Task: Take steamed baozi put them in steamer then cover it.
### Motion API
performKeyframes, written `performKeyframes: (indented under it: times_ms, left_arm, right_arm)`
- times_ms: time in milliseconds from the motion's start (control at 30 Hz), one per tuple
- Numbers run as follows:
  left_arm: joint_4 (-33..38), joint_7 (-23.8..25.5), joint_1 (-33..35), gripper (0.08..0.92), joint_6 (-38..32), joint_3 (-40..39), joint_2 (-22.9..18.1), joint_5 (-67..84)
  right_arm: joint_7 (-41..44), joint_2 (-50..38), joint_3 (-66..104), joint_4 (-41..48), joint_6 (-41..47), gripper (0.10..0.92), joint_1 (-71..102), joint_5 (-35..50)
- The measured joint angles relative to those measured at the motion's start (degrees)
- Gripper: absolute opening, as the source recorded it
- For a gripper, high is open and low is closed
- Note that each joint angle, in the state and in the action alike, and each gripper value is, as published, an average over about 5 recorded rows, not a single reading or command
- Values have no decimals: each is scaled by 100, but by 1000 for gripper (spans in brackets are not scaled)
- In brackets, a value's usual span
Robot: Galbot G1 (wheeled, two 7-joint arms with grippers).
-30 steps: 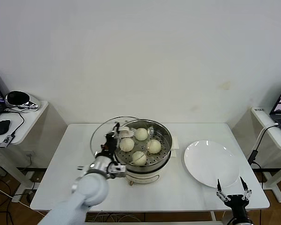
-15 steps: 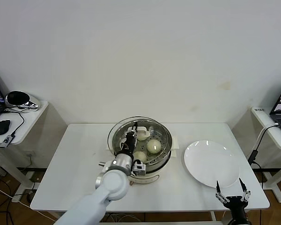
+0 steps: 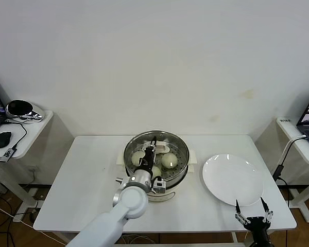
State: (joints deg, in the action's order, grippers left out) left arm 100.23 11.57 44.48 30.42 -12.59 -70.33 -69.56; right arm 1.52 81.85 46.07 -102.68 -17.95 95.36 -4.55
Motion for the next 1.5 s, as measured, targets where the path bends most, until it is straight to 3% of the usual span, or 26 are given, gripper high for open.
performKeyframes:
  times_ms: [433, 867, 1233, 1500]
  left_arm:
    - [-72, -22, 32, 146, -28, 45, -83, 25]
    - [697, -227, 535, 493, -99, 312, 188, 393]
    - [2160, -797, 2074, 795, -690, 970, 550, 1620]
    - [2876, -1454, 4007, 823, -1986, 2438, 370, 3703]
  right_arm:
    - [7, -3, -25, 22, -5, 823, 3, 15]
    - [8, 9, -70, -12, -22, 823, 44, -15]
    - [14, -86, -158, -26, -60, 823, 80, 10]
    - [56, -186, -265, -31, -76, 823, 52, 102]
